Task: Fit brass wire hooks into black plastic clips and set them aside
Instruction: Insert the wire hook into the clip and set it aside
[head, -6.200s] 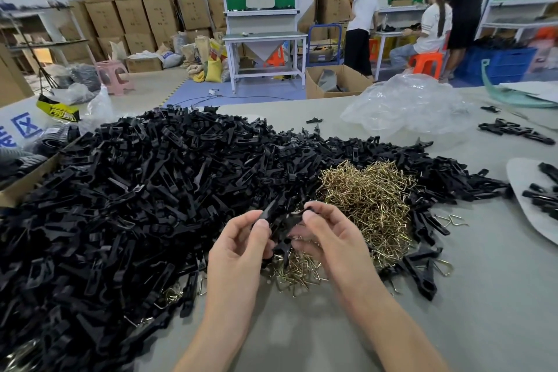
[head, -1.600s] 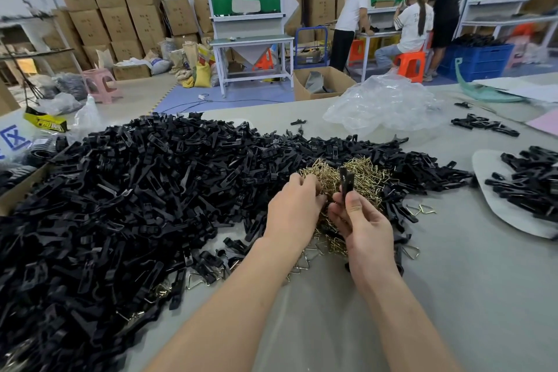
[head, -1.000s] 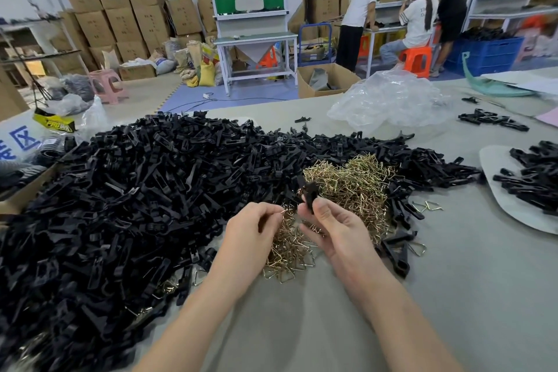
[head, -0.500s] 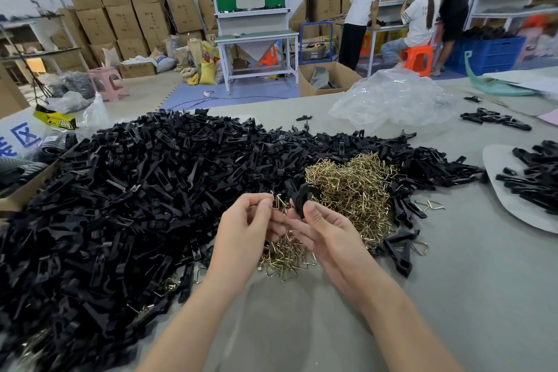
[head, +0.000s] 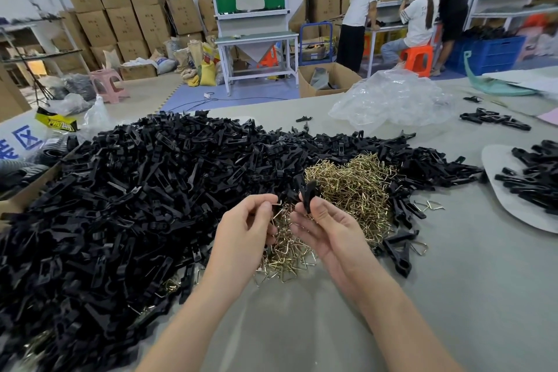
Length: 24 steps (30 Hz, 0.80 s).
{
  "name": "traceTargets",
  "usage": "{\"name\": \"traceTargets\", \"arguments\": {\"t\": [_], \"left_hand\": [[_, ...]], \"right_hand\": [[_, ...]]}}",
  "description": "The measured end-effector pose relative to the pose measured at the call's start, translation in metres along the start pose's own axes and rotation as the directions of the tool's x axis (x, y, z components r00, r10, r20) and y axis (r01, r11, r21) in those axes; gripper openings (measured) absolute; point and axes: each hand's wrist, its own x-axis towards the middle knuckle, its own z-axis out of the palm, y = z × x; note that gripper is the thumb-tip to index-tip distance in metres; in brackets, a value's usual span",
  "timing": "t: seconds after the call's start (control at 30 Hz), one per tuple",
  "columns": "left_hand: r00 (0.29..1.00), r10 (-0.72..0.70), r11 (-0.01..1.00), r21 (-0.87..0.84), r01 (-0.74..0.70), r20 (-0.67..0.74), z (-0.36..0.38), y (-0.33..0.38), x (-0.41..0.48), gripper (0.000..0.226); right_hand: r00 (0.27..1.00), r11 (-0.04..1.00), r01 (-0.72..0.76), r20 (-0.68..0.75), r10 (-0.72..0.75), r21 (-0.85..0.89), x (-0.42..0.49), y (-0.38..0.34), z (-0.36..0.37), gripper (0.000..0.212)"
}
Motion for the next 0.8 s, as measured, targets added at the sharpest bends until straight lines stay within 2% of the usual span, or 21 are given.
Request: {"name": "traceTargets", "arguments": {"t": [0.07,0.17,0.23,0.33,0.43,0.53,0.67,0.8], "left_hand": [[0.999,-0.004,0.999,-0.034,0.002,-0.032,-0.003,-0.003,-0.004,0.022],[0.994,-0.088,0.966,-0.250,0.070,-0.061,-0.007,-0.010,-0.010,0.019],[0.983,-0.175,0.890,-0.434,0.137,-0.049,-0.009,-0.015,-0.013,0.018],[0.962,-0.271,0.742,-0.631,0.226,0.026,-0.012,-0.017,-0.014,0.033],[0.947,-0.305,0.704,-0.644,0.299,0.105,-0.016,-0.019,-0.013,0.034],[0.941,-0.316,0.709,-0.629,0.318,0.120,-0.015,-0.019,-0.013,0.029],[0.944,-0.316,0.768,-0.560,0.312,0.093,-0.013,-0.018,-0.013,0.030],[0.952,-0.299,0.824,-0.485,0.291,0.062,-0.013,-0.022,-0.015,0.014]], "right_hand": [[0.996,0.987,0.087,-0.020,-0.091,-0.136,0.002,0.000,0.000,0.030],[0.975,0.878,0.220,0.062,-0.214,-0.424,0.000,0.002,-0.001,0.022],[0.962,0.782,0.270,0.119,-0.246,-0.562,-0.002,0.006,-0.005,0.024],[0.945,0.622,0.318,0.189,-0.266,-0.715,-0.003,0.011,-0.009,0.026],[0.933,0.516,0.341,0.217,-0.286,-0.786,-0.003,0.013,-0.009,0.027],[0.923,0.477,0.370,0.255,-0.289,-0.797,-0.003,0.015,-0.009,0.028],[0.909,0.445,0.403,0.292,-0.298,-0.800,-0.002,0.016,-0.008,0.029],[0.892,0.395,0.437,0.331,-0.308,-0.808,-0.003,0.016,-0.007,0.028]]}}
